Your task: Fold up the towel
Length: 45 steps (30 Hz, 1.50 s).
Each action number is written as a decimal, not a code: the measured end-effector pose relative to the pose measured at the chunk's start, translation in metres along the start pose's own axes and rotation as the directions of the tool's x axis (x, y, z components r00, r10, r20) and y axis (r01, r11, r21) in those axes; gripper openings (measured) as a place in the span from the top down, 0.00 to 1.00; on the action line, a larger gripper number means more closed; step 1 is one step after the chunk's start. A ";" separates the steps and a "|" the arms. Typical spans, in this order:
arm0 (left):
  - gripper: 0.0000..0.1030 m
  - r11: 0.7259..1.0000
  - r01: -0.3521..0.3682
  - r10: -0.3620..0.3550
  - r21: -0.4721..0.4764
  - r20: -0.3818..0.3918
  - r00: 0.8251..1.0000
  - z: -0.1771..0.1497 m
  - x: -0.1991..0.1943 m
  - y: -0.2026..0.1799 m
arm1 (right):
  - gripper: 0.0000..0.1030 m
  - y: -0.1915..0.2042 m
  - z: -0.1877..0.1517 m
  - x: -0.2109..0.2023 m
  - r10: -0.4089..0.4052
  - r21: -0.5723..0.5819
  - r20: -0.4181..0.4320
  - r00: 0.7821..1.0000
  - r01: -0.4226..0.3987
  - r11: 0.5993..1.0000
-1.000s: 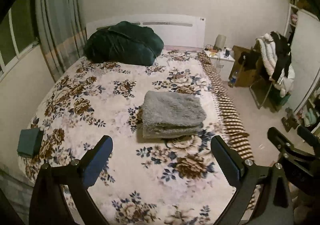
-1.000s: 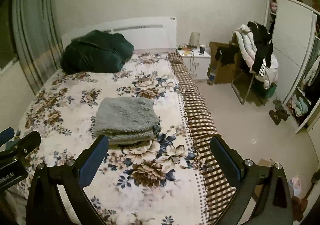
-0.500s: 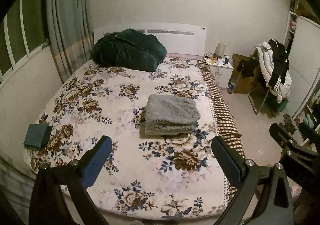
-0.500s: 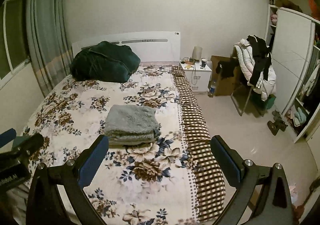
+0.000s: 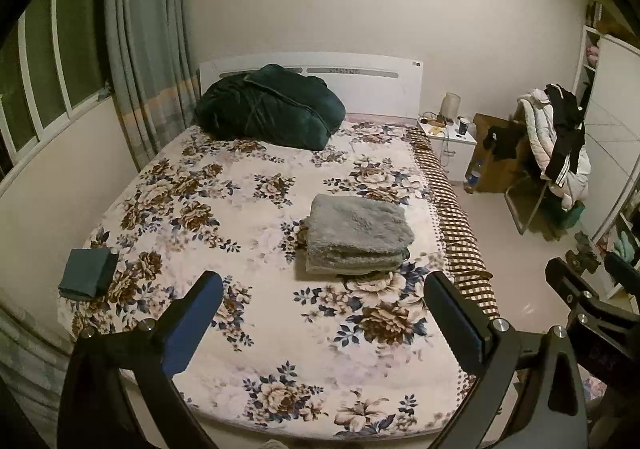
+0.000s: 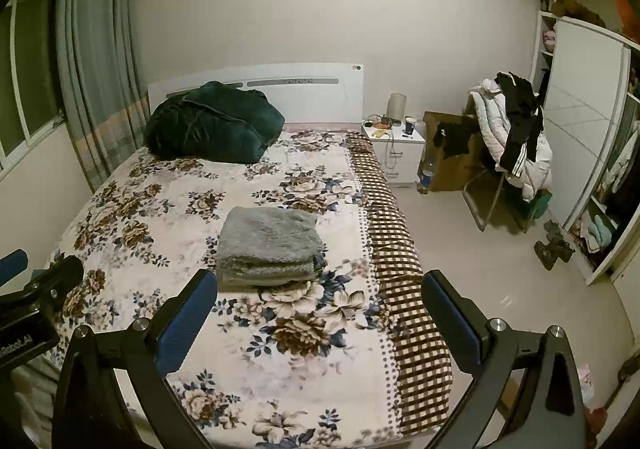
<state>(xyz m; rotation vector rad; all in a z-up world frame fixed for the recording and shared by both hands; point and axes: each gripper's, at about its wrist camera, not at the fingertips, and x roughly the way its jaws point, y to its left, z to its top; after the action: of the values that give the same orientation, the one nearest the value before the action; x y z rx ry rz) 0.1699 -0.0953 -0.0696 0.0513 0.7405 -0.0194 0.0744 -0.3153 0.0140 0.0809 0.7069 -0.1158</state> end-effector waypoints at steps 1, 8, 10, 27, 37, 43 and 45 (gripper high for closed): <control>0.00 1.000 -0.002 0.002 0.002 0.000 1.000 0.000 0.000 0.000 | 0.00 0.001 -0.001 -0.001 -0.001 0.001 0.000 1.000 0.001 1.000; 0.00 1.000 -0.003 0.003 0.005 0.004 1.000 0.003 -0.003 0.001 | 0.00 0.003 0.004 -0.003 0.000 -0.002 0.005 1.000 0.000 1.000; 0.00 1.000 -0.002 0.002 0.006 0.006 1.000 0.005 -0.004 0.003 | 0.00 0.003 0.005 -0.004 0.003 -0.003 0.002 1.000 -0.003 1.000; 0.00 1.000 -0.012 0.012 0.014 0.013 1.000 0.008 -0.012 0.002 | 0.00 0.006 0.012 -0.013 0.032 0.015 -0.005 0.999 -0.032 0.999; 0.00 1.000 -0.011 0.011 0.015 0.016 1.000 0.006 -0.014 0.003 | 0.00 0.006 0.007 -0.015 0.038 0.024 -0.004 0.999 -0.038 0.999; 0.00 1.000 -0.013 0.013 0.017 0.017 1.000 0.007 -0.016 0.003 | 0.00 0.007 0.006 -0.015 0.035 0.026 -0.003 0.999 -0.035 0.999; 0.00 1.000 -0.011 0.011 0.014 0.018 1.000 0.005 -0.015 0.003 | 0.00 0.007 0.005 -0.015 0.035 0.026 -0.005 0.999 -0.035 0.999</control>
<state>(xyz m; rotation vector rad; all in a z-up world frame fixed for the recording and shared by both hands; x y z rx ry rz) 0.1625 -0.0927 -0.0560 0.0688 0.7225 -0.0144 0.0671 -0.3074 0.0279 0.1188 0.7091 -0.0912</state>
